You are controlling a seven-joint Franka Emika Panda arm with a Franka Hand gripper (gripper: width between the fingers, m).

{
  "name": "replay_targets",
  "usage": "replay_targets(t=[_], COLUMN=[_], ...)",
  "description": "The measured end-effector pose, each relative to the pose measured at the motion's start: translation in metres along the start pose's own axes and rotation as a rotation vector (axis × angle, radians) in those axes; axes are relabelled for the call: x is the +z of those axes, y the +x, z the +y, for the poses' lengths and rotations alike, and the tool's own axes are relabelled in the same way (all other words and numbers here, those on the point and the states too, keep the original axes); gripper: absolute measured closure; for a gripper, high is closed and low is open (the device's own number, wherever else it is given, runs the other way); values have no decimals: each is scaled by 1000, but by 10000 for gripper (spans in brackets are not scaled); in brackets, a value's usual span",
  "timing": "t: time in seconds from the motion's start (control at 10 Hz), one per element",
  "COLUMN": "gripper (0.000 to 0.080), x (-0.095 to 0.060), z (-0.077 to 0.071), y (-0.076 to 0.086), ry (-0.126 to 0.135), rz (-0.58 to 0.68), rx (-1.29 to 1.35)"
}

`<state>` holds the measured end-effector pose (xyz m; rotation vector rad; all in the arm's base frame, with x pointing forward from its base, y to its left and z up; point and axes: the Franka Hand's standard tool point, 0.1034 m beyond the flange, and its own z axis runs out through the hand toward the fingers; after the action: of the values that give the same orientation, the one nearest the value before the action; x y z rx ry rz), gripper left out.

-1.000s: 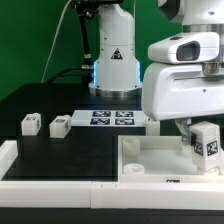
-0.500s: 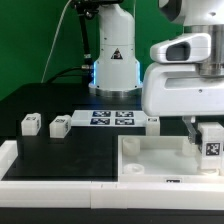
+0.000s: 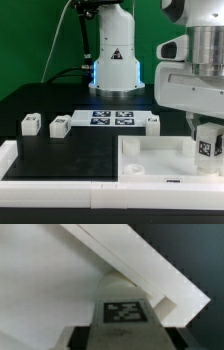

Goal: Assemble one leg

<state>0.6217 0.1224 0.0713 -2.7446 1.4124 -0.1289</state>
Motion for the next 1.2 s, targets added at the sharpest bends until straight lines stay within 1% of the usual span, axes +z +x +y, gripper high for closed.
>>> replay_targets(t=[0.3,0.4,0.5,0.6,0.7,0.8,0.9,1.1,1.2], gripper=[509,509,347,223,223,164,154,151,151], x=[0,0,0,0,0,0,0,-1,-1], z=[0,0,0,-1,-1,-1,-2,-3,-3], y=[0,0,0,0,0,-2,-3,-2,-2], ry=[7,8,10,14,14,15,16,20,20], rz=[-17,-17,-16,-15,-13,-13,-14,-10,-10], rx=[229,177,70,50,-60,-205,-300,-593,-665])
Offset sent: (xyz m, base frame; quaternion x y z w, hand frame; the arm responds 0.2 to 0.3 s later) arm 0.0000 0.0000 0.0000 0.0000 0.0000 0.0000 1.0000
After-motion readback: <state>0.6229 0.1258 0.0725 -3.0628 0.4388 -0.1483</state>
